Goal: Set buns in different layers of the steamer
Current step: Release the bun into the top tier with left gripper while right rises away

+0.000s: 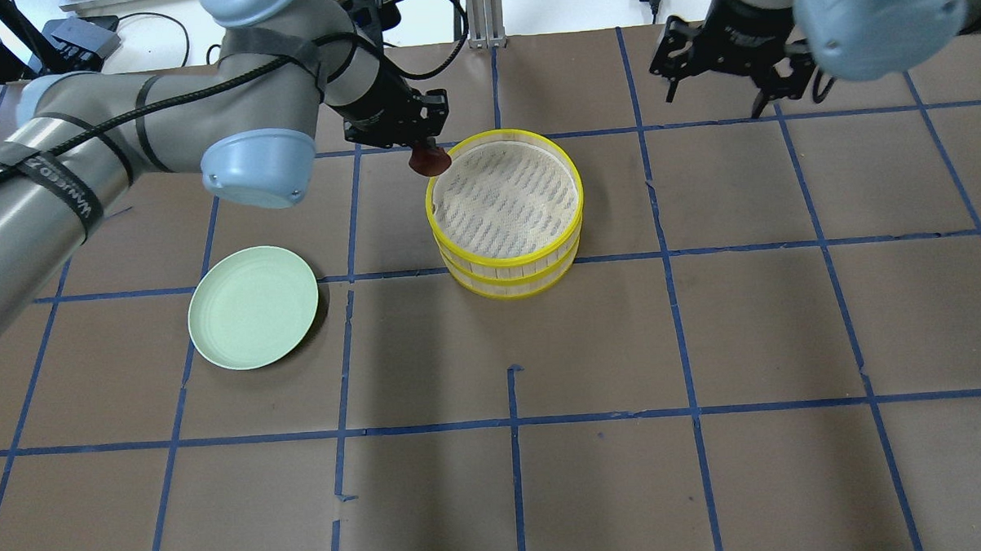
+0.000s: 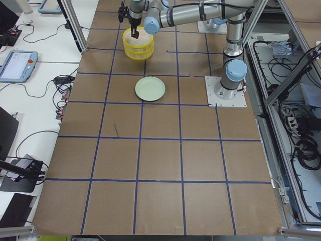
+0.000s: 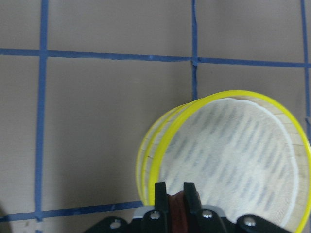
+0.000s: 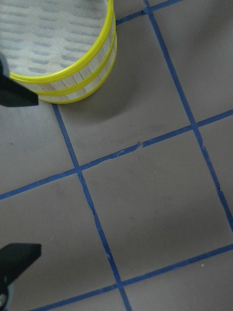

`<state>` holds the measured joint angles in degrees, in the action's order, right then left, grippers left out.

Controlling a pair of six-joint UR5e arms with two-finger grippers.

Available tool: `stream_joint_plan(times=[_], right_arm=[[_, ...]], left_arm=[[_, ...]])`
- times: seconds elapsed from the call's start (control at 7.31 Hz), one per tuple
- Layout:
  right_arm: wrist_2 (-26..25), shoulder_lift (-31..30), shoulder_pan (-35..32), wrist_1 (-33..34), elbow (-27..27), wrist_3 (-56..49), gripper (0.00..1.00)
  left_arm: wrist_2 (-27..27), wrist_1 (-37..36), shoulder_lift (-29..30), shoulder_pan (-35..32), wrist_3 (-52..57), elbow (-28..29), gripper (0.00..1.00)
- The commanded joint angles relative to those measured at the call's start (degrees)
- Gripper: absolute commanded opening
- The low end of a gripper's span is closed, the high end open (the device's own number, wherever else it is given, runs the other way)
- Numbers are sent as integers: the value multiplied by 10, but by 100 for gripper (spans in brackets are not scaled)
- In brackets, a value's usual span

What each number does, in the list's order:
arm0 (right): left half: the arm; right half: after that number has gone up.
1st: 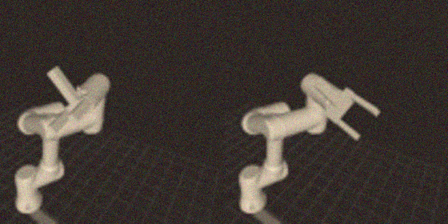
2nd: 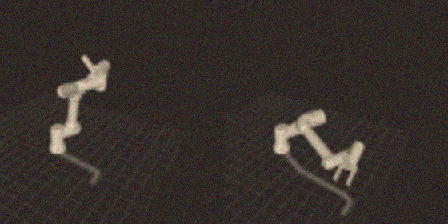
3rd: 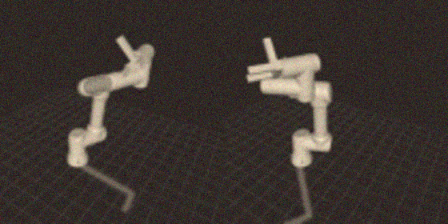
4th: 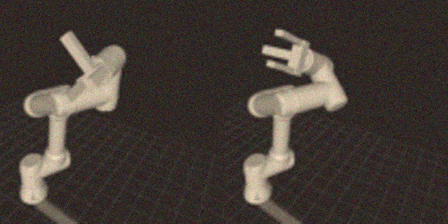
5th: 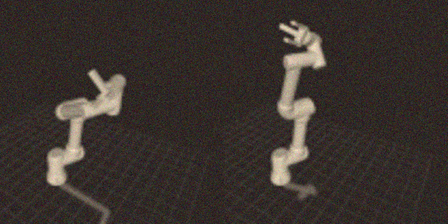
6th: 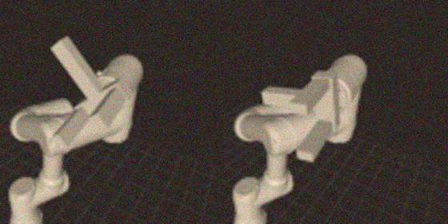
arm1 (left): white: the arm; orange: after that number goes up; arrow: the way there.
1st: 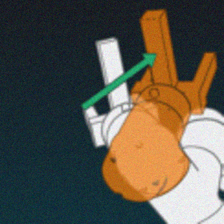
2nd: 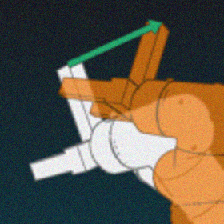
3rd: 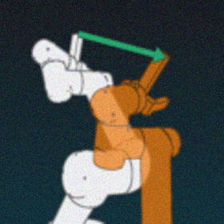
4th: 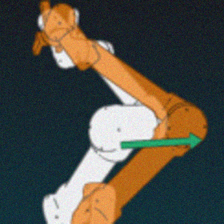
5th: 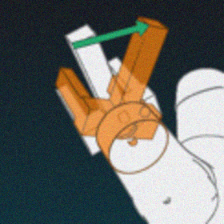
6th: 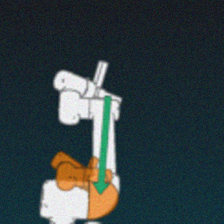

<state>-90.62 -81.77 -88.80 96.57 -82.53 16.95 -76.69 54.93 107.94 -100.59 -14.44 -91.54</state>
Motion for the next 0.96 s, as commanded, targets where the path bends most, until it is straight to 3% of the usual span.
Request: stream_joint_plan(times=[0.0,0.14,0.27,0.55,0.82], right_arm=[[5,-28,6,-115,72,-127,100],[7,-48,5,-143,69,-165,100],[34,-56,6,-145,56,-169,100],[31,-52,17,-135,34,-212,100],[34,-52,15,-133,28,-215,100]], left_arm=[[3,-19,23,-40,-39,2,50],[5,-20,25,-39,-41,2,99],[5,-19,25,-39,-42,3,100],[-1,-19,14,-36,-22,10,100],[-5,39,-12,26,81,13,100]])
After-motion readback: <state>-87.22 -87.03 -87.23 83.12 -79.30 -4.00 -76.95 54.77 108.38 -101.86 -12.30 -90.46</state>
